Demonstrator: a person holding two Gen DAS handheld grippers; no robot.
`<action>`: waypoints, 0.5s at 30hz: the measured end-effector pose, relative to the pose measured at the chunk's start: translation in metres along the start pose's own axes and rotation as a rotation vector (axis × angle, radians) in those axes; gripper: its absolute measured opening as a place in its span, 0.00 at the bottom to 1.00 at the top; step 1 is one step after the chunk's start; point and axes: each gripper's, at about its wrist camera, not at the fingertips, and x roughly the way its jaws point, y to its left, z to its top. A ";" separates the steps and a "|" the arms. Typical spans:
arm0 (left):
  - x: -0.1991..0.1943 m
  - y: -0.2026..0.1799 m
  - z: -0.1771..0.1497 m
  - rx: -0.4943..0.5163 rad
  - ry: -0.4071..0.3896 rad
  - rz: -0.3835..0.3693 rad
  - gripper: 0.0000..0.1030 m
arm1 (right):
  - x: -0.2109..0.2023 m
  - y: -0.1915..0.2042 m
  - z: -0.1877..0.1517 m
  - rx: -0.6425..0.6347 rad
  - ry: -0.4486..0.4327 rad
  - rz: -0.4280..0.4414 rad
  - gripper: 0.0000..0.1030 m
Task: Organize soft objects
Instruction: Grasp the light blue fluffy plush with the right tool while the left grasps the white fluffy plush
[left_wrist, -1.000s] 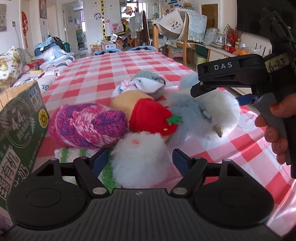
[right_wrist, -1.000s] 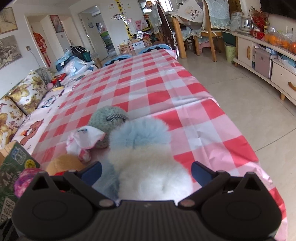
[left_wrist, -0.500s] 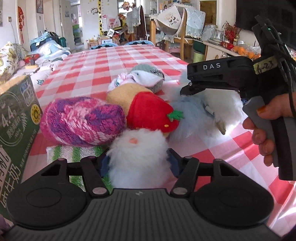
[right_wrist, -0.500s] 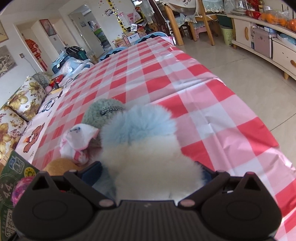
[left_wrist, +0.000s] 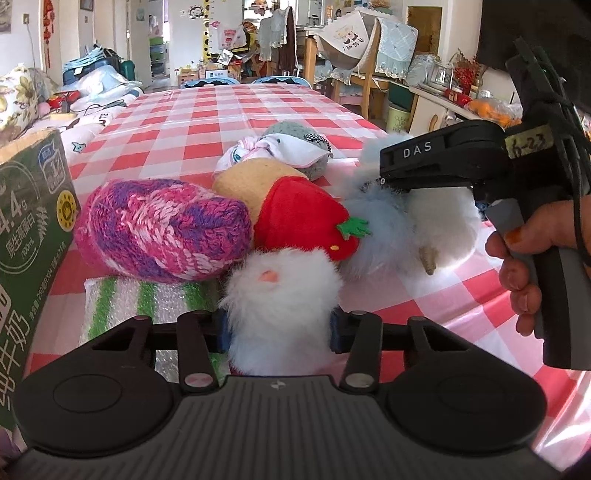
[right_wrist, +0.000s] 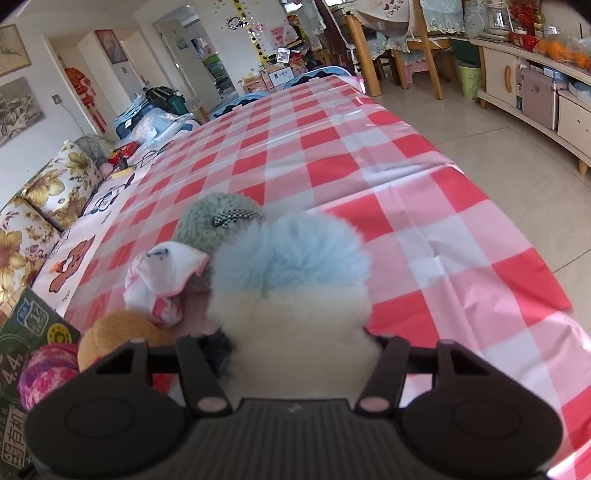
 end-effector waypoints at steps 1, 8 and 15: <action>0.000 0.000 0.000 -0.009 0.000 -0.006 0.53 | -0.001 -0.001 0.000 0.004 -0.001 0.002 0.56; -0.005 0.004 0.002 -0.076 -0.001 -0.052 0.53 | -0.015 0.002 0.001 -0.005 -0.040 0.018 0.52; -0.012 0.007 0.004 -0.119 -0.016 -0.087 0.53 | -0.036 0.000 0.002 -0.008 -0.093 0.038 0.52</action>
